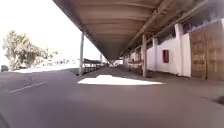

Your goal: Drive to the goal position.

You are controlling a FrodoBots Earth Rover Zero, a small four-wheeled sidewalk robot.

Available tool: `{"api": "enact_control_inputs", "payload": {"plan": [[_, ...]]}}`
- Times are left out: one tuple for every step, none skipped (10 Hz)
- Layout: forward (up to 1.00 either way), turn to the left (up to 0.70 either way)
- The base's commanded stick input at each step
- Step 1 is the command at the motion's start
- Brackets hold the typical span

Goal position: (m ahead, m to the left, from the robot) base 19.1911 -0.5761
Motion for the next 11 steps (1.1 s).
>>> {"api": "enact_control_inputs", "payload": {"plan": [[0.7, 0.0], [0.7, 0.0], [0.7, 0.0], [0.7, 0.0], [0.7, 0.0], [0.7, 0.0], [0.7, 0.0], [0.7, 0.0], [0.7, 0.0], [0.7, 0.0], [0.7, 0.0]]}}
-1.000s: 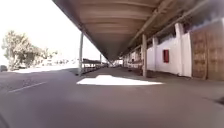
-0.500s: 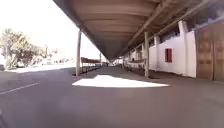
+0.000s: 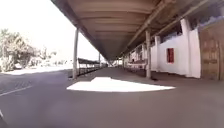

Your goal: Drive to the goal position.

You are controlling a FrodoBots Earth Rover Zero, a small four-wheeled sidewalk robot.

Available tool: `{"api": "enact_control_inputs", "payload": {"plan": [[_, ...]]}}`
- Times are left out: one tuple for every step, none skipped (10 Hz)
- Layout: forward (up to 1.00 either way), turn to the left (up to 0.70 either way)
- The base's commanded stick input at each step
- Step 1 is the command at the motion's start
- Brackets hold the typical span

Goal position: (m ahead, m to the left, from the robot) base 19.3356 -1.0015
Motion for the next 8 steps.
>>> {"api": "enact_control_inputs", "payload": {"plan": [[0.7, 0.0], [0.7, 0.0], [0.7, 0.0], [0.7, 0.0], [0.7, 0.0], [0.7, 0.0], [0.7, 0.0], [0.7, 0.0]]}}
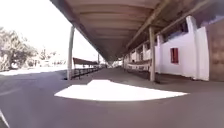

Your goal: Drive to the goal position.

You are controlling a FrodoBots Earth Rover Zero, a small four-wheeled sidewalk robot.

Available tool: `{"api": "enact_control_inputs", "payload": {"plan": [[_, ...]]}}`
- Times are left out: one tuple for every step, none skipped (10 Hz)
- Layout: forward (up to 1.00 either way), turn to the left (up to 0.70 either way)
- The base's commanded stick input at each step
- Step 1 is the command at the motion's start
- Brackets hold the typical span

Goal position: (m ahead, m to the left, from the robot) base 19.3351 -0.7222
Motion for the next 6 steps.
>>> {"api": "enact_control_inputs", "payload": {"plan": [[0.7, 0.0], [0.7, 0.0], [0.7, 0.0], [0.7, 0.0], [0.7, 0.0], [0.7, 0.0]]}}
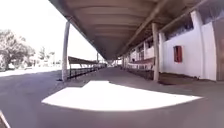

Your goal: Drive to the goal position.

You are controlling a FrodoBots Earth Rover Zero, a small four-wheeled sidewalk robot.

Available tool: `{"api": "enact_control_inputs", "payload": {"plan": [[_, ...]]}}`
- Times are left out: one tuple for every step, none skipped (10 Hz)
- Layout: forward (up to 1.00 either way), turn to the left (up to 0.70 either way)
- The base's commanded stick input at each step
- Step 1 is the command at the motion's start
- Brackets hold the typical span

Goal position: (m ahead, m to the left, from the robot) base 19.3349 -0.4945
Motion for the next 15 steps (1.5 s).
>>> {"api": "enact_control_inputs", "payload": {"plan": [[0.7, 0.0], [0.7, 0.0], [0.7, 0.0], [0.7, 0.0], [0.7, 0.0], [0.7, 0.0], [0.7, 0.0], [0.7, 0.0], [0.7, 0.0], [0.7, 0.0], [0.7, 0.0], [0.7, 0.0], [0.7, 0.0], [0.7, 0.0], [0.7, 0.0]]}}
